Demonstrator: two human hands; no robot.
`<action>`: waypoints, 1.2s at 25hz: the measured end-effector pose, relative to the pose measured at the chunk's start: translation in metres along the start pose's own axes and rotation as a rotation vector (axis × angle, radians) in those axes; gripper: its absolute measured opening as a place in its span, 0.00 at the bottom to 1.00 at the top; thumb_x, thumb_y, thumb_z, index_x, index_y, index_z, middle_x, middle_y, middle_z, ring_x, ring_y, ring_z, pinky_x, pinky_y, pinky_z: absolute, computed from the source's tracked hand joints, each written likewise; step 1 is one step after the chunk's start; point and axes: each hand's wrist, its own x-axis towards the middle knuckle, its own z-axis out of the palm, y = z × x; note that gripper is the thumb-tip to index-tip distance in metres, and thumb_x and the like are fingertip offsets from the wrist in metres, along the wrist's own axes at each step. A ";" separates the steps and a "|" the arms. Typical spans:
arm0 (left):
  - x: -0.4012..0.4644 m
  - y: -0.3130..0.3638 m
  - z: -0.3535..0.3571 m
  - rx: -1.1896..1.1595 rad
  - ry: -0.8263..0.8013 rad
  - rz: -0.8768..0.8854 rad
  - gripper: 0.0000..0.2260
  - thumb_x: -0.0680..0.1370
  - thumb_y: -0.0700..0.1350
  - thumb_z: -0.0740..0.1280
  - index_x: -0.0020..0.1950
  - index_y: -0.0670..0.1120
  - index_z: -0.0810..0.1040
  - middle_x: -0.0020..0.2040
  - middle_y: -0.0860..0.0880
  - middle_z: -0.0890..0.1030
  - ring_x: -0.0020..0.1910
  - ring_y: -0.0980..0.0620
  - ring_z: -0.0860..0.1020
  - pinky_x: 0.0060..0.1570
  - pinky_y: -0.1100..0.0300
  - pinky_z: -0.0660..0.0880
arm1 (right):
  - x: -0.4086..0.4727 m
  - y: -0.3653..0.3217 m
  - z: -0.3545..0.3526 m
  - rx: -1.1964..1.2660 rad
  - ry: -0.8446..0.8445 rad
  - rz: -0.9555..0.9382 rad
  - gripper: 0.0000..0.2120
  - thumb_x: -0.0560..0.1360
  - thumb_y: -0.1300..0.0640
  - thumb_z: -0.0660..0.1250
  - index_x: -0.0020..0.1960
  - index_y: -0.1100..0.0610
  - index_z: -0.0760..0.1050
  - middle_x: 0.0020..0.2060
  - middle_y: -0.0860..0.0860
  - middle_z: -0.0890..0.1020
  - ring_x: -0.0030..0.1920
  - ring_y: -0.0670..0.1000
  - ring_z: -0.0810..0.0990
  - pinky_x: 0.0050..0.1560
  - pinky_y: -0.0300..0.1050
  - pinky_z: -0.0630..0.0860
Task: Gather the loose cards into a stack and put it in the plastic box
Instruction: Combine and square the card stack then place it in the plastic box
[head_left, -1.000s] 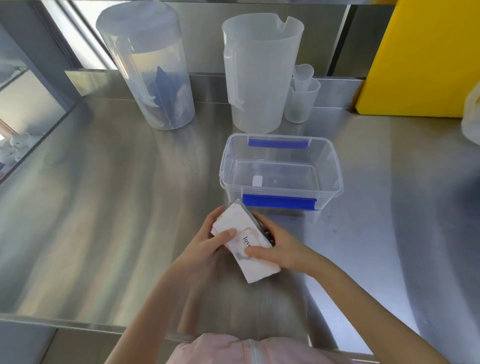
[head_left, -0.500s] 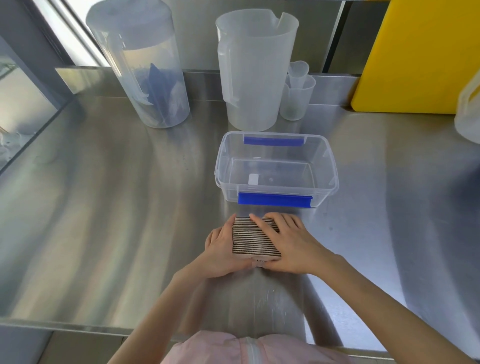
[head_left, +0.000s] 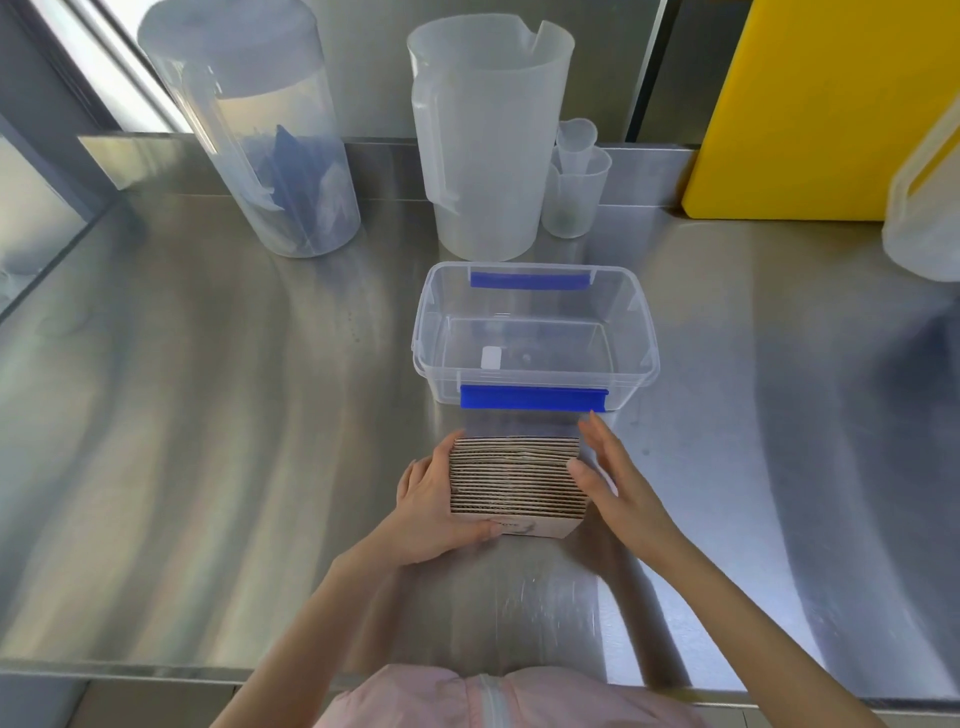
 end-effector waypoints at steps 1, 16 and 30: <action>0.000 -0.001 0.001 -0.004 0.005 0.003 0.47 0.63 0.57 0.73 0.72 0.52 0.46 0.72 0.49 0.60 0.73 0.47 0.56 0.75 0.49 0.49 | -0.001 0.001 0.004 0.029 -0.048 0.028 0.40 0.68 0.41 0.59 0.74 0.47 0.44 0.74 0.45 0.57 0.73 0.46 0.58 0.72 0.46 0.58; -0.010 -0.007 0.014 -0.096 0.208 0.121 0.43 0.57 0.67 0.62 0.67 0.61 0.45 0.67 0.61 0.59 0.70 0.55 0.57 0.74 0.54 0.50 | -0.002 0.017 0.014 -0.247 -0.067 -0.121 0.46 0.70 0.52 0.70 0.70 0.42 0.38 0.63 0.36 0.61 0.65 0.38 0.61 0.67 0.37 0.59; -0.005 -0.002 0.007 -0.165 0.175 0.042 0.42 0.57 0.62 0.73 0.67 0.51 0.63 0.59 0.58 0.68 0.65 0.55 0.62 0.68 0.57 0.58 | 0.003 0.014 0.006 -0.277 -0.029 -0.138 0.32 0.65 0.53 0.75 0.55 0.32 0.58 0.52 0.26 0.67 0.52 0.25 0.69 0.56 0.20 0.66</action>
